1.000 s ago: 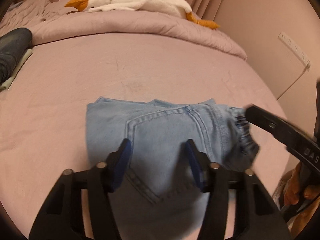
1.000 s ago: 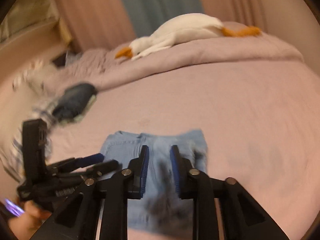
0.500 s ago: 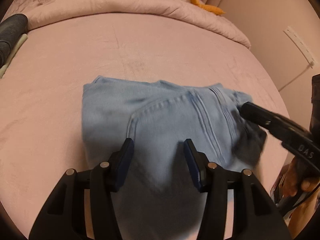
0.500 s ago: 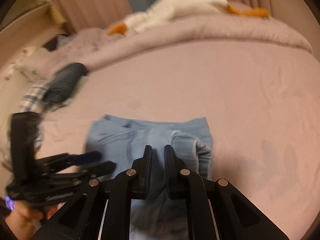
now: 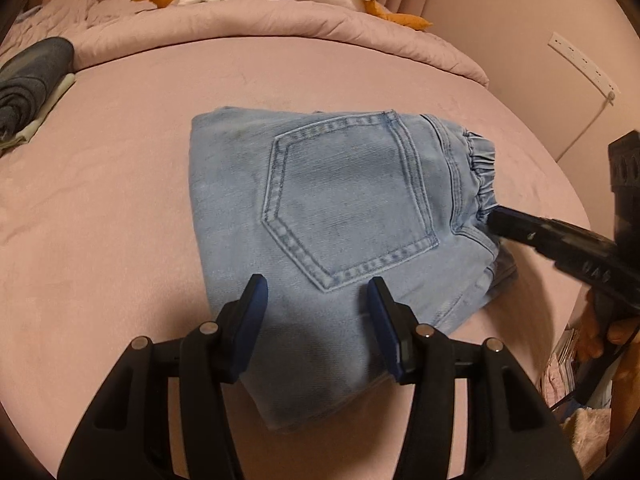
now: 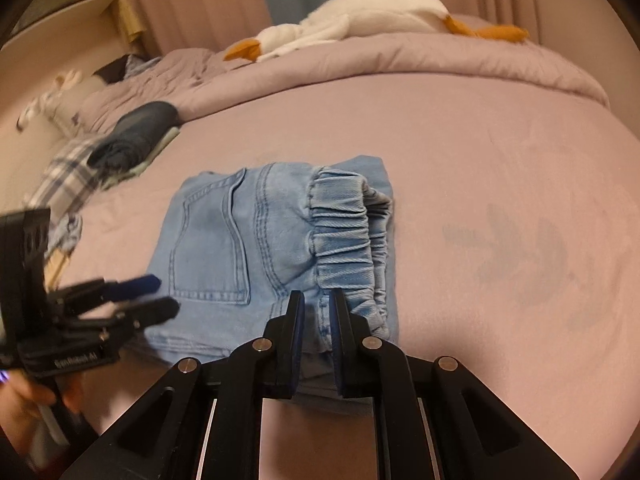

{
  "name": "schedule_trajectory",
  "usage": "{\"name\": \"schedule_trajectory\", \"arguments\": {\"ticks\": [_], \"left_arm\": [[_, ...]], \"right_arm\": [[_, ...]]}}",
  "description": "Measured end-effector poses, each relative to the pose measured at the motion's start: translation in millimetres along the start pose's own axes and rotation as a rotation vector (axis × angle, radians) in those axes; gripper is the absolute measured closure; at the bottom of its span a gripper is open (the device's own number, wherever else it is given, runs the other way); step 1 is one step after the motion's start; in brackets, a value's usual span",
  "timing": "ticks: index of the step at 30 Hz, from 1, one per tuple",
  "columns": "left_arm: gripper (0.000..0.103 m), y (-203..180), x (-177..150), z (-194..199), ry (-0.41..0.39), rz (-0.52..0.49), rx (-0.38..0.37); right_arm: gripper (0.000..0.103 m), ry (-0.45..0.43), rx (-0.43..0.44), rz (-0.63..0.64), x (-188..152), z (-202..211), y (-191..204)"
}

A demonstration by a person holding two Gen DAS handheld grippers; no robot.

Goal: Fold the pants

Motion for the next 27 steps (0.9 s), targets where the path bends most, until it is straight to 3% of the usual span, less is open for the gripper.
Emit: {"name": "schedule_trajectory", "arguments": {"ticks": [2, 4, 6, 10, 15, 22, 27], "left_arm": [[0.049, 0.2, -1.2, 5.4, -0.010, -0.003, 0.009], [0.048, 1.5, -1.9, 7.4, -0.014, 0.002, 0.012], [0.048, 2.6, -1.8, 5.7, -0.012, 0.011, 0.013], [0.048, 0.9, -2.3, 1.9, -0.007, -0.018, 0.041], [0.048, 1.9, -3.5, 0.9, -0.008, -0.038, 0.046], [0.047, 5.0, -7.0, 2.6, -0.009, -0.043, 0.047], [0.047, 4.2, -6.2, 2.0, -0.009, -0.039, 0.045]], "right_arm": [[0.091, 0.003, 0.010, -0.030, 7.7, 8.6, 1.7], [0.079, -0.045, 0.031, -0.029, 20.1, 19.6, 6.0], [0.074, -0.071, 0.038, -0.011, 34.9, 21.6, 11.1], [0.074, -0.017, -0.011, 0.043, 59.0, -7.9, 15.5], [0.077, 0.133, -0.094, 0.050, 49.8, -56.5, 1.6], [0.077, 0.082, -0.066, 0.051, 49.5, -32.1, 9.1], [0.076, 0.044, -0.059, 0.073, 28.2, -1.7, 16.5]]}}
Point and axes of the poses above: each gripper's, at about its wrist camera, not at the fingertips, and z roughly against the way its jaws point, y to its left, x to its top, the point moved 10 cm from there along -z, roughly the way its jaws point, and after that the axes turned 14 degrees about z, right-handed, at the moved point
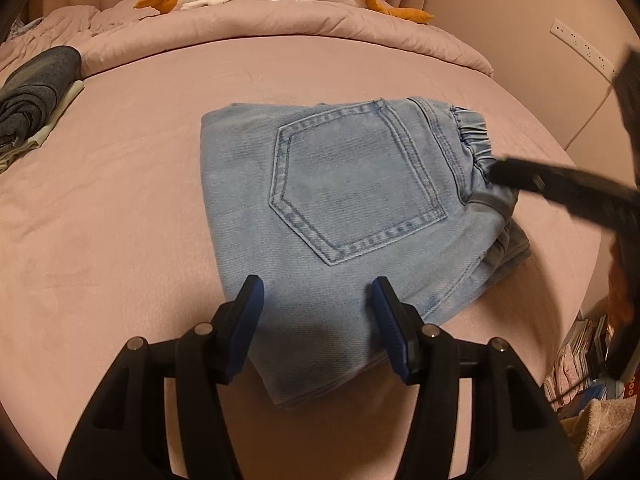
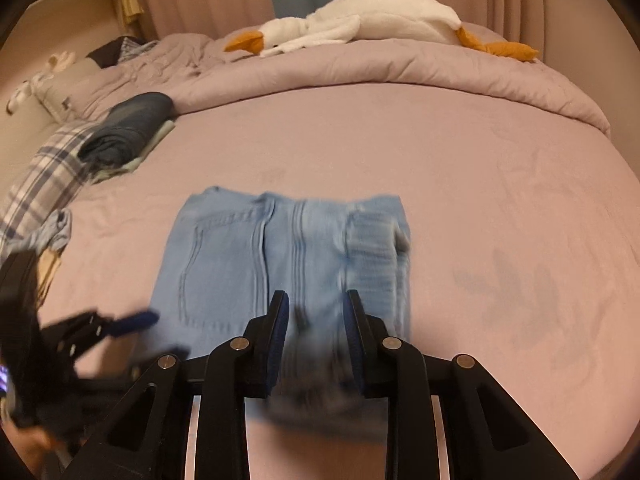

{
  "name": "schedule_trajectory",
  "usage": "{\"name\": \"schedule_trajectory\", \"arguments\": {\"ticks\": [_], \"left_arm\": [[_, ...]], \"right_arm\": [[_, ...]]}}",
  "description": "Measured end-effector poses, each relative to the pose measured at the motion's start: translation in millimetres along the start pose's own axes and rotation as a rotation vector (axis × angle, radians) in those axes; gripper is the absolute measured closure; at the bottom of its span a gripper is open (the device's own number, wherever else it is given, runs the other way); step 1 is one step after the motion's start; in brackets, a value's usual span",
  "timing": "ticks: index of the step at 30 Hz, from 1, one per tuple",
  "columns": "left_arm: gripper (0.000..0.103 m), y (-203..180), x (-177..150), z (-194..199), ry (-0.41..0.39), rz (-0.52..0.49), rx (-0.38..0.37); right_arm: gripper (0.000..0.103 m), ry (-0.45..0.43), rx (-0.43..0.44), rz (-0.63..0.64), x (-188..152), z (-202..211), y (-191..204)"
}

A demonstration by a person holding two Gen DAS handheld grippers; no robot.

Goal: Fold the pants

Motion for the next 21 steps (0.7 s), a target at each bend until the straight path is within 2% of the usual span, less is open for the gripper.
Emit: {"name": "schedule_trajectory", "arguments": {"ticks": [2, 5, 6, 7, 8, 14, 16, 17, 18, 21], "left_arm": [[0.047, -1.0, 0.7, -0.9, 0.000, 0.003, 0.002], [0.047, -2.7, 0.8, -1.9, 0.000, 0.002, 0.009], [0.047, -3.4, 1.0, -2.0, -0.003, -0.001, 0.011], [0.047, -3.9, 1.0, -1.8, -0.007, -0.002, 0.014], [0.047, -4.2, 1.0, -1.6, -0.008, -0.002, 0.016], [0.044, 0.0, 1.7, 5.8, -0.008, 0.045, -0.018], [0.035, 5.4, 0.5, 13.4, -0.015, 0.089, -0.047], [0.021, 11.3, -0.5, 17.1, -0.015, 0.123, -0.053], [0.017, 17.8, -2.1, 20.0, -0.014, 0.159, -0.064], [0.017, 41.8, -9.7, 23.7, 0.017, 0.306, -0.132]], "right_arm": [[0.076, -0.012, -0.015, 0.019, -12.4, 4.5, 3.8], [0.075, 0.080, -0.066, 0.061, -45.0, -13.9, 5.0], [0.071, 0.087, -0.058, 0.050, -55.3, -20.9, 5.3], [0.071, 0.073, -0.051, 0.045, -59.0, -21.1, 4.9], [0.071, 0.043, -0.049, 0.037, -58.6, -20.1, 3.5], [0.068, 0.016, 0.005, -0.047, -48.9, -11.7, -2.5], [0.055, -0.011, 0.060, -0.115, -47.1, -4.4, -6.3], [0.051, -0.026, 0.082, -0.146, -48.1, -0.7, -7.0], [0.045, -0.045, 0.106, -0.183, -47.5, 4.2, -10.4], [0.033, -0.091, 0.160, -0.268, -48.3, 16.0, -20.1]]}}
Point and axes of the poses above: each gripper's, at about its wrist camera, not at the fingertips, and z roughly against the way its jaws point, y to its left, x to its top, the point moved 10 cm from there along -z, roughly the way its jaws point, and after that the axes turned 14 degrees about z, right-handed, at the moved point
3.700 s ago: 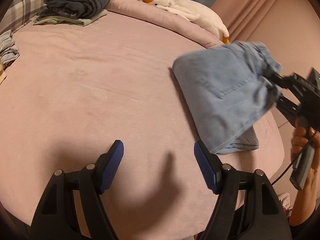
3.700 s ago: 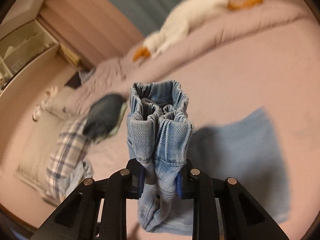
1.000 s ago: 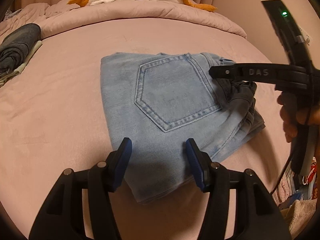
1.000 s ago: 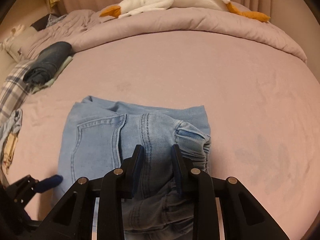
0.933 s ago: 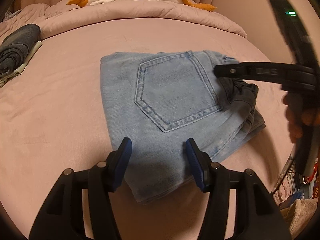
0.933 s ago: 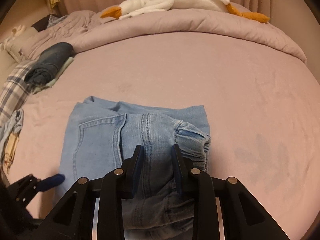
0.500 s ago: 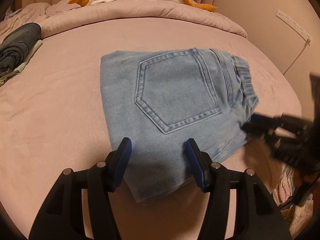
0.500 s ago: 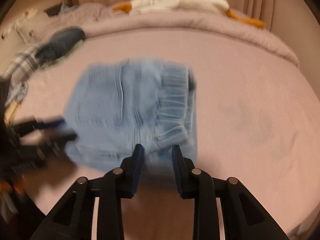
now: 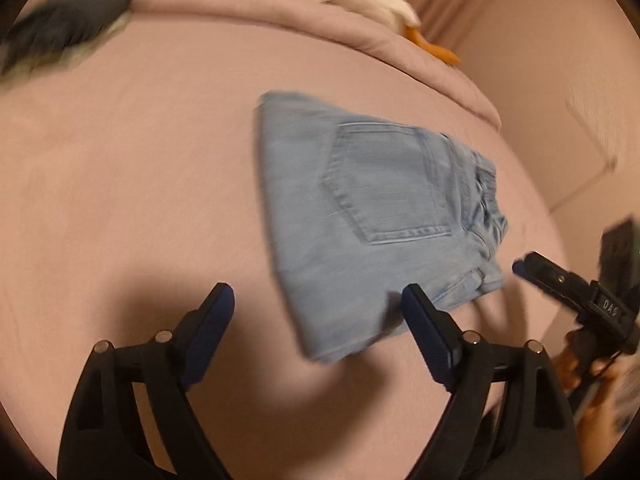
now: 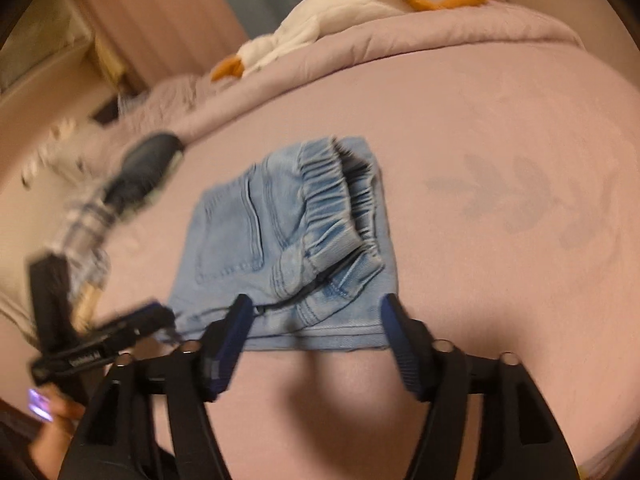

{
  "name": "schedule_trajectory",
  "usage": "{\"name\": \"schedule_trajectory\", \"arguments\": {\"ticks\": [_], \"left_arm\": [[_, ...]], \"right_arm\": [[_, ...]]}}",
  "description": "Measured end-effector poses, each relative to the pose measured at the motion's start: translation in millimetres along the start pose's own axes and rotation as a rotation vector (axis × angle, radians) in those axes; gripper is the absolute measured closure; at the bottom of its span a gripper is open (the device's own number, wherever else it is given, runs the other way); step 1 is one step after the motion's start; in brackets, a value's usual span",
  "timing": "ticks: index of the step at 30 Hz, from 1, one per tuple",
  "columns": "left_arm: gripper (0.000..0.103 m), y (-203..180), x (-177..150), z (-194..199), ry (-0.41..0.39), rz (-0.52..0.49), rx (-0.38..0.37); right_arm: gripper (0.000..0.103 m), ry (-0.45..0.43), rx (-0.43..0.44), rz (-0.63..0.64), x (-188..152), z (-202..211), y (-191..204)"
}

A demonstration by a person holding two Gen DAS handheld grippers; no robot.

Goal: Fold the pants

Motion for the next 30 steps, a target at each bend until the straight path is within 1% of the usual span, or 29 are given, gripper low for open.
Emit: {"name": "schedule_trajectory", "arguments": {"ticks": [1, 3, 5, 7, 10, 11, 15, 19, 22, 24, 27, 30], "left_arm": [[0.018, 9.7, 0.2, 0.9, 0.012, 0.058, -0.027], [0.018, 14.9, 1.5, 4.7, 0.017, 0.115, -0.082], [0.018, 16.3, 3.8, 7.3, 0.032, 0.160, -0.127], [0.018, 15.0, 4.8, 6.5, 0.058, 0.203, -0.179], [0.018, 12.8, 6.4, 5.0, 0.083, 0.257, -0.227], [0.018, 11.3, 8.6, 3.5, 0.089, 0.268, -0.235], [0.018, 5.3, 18.7, 1.7, 0.108, 0.273, -0.251], [0.018, -1.0, 26.5, -6.0, 0.122, 0.270, -0.263], [0.018, -5.3, 29.6, -11.1, 0.127, 0.264, -0.264], [0.018, -8.4, 31.3, -15.4, 0.128, 0.254, -0.259], [0.018, -12.4, 32.7, -20.0, 0.127, 0.233, -0.254], [0.018, -16.5, 34.0, -25.8, 0.126, 0.216, -0.251]], "right_arm": [[0.032, -0.014, 0.020, -0.032, 0.1, 2.7, -5.2], [0.031, -0.029, 0.049, -0.106, -1.9, 5.0, -16.2], [0.031, -0.032, 0.071, -0.192, -7.5, 2.4, -28.2], [0.030, -0.029, 0.124, -0.281, -12.3, -3.9, -35.5], [0.027, -0.018, 0.211, -0.374, -18.2, -13.1, -36.0], [0.027, -0.012, 0.218, -0.390, -19.2, -17.8, -37.2], [0.027, 0.006, 0.228, -0.368, -10.3, -29.3, -35.5], [0.027, 0.029, 0.297, -0.363, 1.4, -40.2, -31.6], [0.027, 0.043, 0.324, -0.353, 8.0, -49.7, -26.1], [0.026, 0.055, 0.321, -0.338, 11.0, -55.7, -22.6], [0.021, 0.064, 0.316, -0.302, 16.6, -61.9, -16.3], [0.020, 0.073, 0.307, -0.266, 20.6, -65.8, -13.4]]}}
Point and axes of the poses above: each gripper's, at about its wrist camera, not at the fingertips, and z roughly against the way its jaws point, y to its left, x to its top, the point moved 10 cm from there along -z, roughly the way its jaws point, and after that the axes turned 14 degrees about z, right-handed, at the moved point
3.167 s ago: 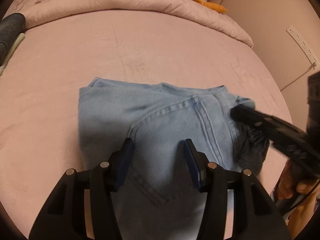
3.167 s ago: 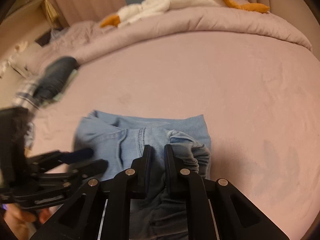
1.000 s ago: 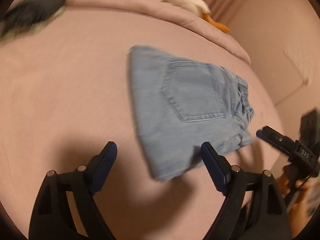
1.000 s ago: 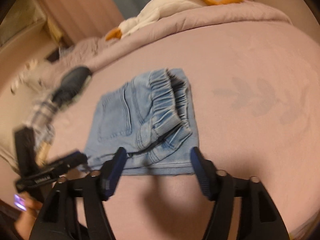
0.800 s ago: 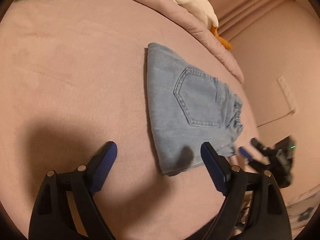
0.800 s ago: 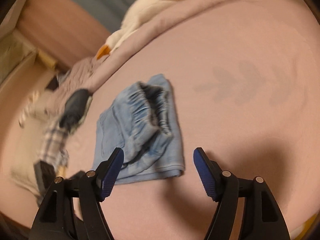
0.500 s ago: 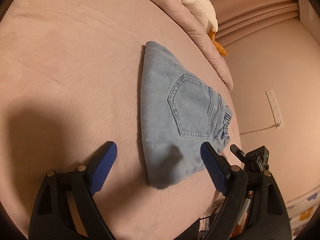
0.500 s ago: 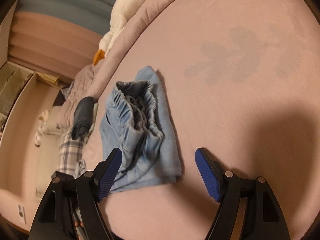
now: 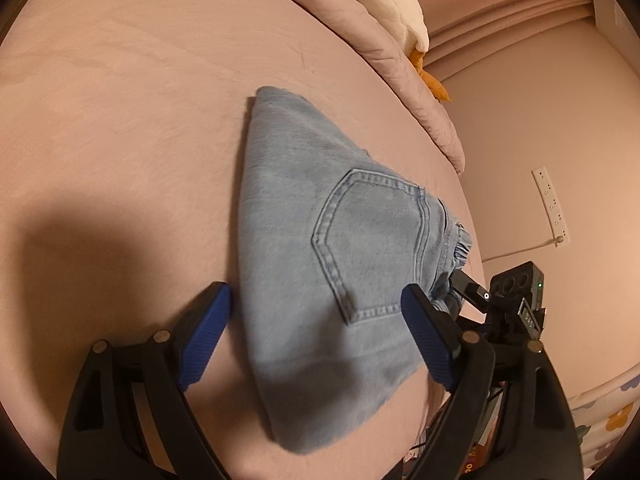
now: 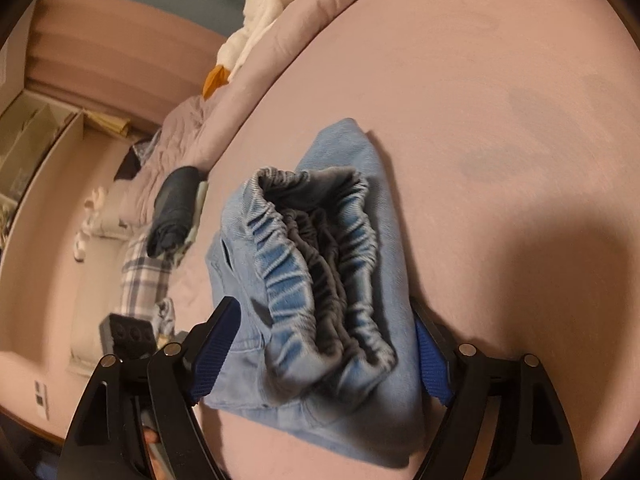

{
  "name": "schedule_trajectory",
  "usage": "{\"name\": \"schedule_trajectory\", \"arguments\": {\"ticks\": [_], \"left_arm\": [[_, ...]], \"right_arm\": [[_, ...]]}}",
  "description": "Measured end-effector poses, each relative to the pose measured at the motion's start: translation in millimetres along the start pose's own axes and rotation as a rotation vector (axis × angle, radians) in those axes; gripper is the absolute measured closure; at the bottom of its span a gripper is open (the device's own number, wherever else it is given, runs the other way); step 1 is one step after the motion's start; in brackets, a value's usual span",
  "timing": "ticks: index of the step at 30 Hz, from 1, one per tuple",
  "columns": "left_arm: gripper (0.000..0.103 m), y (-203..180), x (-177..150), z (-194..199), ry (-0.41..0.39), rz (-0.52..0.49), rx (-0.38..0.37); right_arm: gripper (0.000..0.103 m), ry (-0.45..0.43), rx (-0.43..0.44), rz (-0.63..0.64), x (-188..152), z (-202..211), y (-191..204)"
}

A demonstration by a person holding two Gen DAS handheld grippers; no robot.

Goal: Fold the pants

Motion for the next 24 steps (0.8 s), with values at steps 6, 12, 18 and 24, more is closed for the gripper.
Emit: {"name": "schedule_trajectory", "arguments": {"ticks": [6, 12, 18, 24], "left_arm": [[0.017, -6.9, 4.2, -12.7, 0.003, -0.030, 0.012], [0.017, -9.8, 7.8, -18.9, -0.002, -0.047, 0.022], [0.017, -14.2, 11.9, -26.2, 0.000, -0.074, 0.035], [0.022, -13.9, 8.7, -27.1, -0.017, -0.129, 0.081]], "right_arm": [[0.020, 0.007, -0.002, 0.026, 7.3, -6.7, 0.0], [0.020, 0.005, -0.014, 0.060, 13.3, -11.1, -0.2], [0.020, -0.006, -0.014, 0.070, 17.9, -14.2, -0.4], [0.020, -0.011, -0.016, 0.085, 16.3, -11.6, -0.6]]}}
Point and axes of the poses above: each gripper's, at about its wrist camera, not at the fingertips, and z roughly against the way its jaws point, y to its left, x to its top, the point moved 10 cm from there along -z, roughly the way its jaws point, and after that the axes turned 14 degrees about z, right-handed, at the moved point
